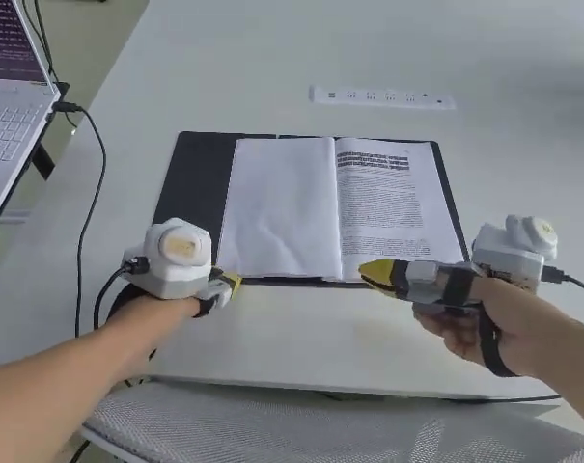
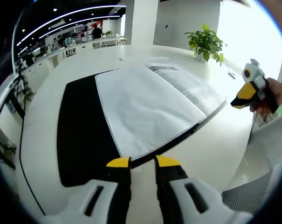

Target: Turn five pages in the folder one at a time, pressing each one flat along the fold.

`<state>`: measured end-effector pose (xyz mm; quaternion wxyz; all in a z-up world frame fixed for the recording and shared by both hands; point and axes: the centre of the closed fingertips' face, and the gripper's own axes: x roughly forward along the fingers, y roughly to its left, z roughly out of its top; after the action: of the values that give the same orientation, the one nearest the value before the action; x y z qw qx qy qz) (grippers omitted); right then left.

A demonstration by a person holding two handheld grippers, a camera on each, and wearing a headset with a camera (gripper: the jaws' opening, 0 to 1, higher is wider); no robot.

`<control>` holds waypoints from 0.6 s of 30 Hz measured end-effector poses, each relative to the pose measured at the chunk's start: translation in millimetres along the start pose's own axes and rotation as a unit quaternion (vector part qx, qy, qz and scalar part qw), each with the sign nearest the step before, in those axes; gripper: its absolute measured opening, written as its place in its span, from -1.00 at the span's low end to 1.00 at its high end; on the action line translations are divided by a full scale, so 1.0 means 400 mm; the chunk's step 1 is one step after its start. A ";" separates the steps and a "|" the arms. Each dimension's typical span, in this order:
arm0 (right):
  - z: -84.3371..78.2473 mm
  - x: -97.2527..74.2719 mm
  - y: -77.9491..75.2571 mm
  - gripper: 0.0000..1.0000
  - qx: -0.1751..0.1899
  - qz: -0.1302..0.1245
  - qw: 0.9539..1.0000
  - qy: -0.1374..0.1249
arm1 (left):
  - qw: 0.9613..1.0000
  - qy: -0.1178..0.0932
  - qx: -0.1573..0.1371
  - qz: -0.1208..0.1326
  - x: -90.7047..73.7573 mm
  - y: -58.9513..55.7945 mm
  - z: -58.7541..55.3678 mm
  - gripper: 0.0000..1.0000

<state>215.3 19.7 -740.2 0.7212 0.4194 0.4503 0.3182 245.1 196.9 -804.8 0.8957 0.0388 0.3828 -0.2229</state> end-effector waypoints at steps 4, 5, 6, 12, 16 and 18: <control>-0.003 -0.034 0.001 -0.40 -0.033 -0.022 0.999 -0.010 | 1.000 0.002 -0.002 -0.006 -0.036 -0.018 0.007 -0.49; -0.003 -0.043 0.002 -0.33 -0.038 -0.026 0.999 -0.014 | 1.000 0.002 -0.002 -0.007 -0.041 -0.021 0.008 -0.45; 0.000 -0.055 0.001 -0.29 -0.044 -0.032 0.998 -0.020 | 1.000 -0.001 -0.001 -0.010 -0.051 -0.027 0.012 -0.42; 0.024 -0.123 0.007 -0.02 -0.082 -0.067 0.992 -0.066 | 0.999 -0.028 0.004 -0.027 -0.110 -0.063 0.055 -0.23; 0.022 -0.170 0.017 0.27 -0.140 -0.111 0.980 -0.083 | 0.998 -0.051 0.006 -0.021 -0.162 -0.079 0.093 0.13; 0.012 -0.190 0.027 0.39 -0.170 -0.132 0.973 -0.085 | 0.998 -0.061 0.009 -0.017 -0.190 -0.087 0.109 0.21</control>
<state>189.0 -40.4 -700.3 0.8532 0.2529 0.3778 0.2558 213.0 183.3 -717.1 0.9132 0.0260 0.3258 -0.2436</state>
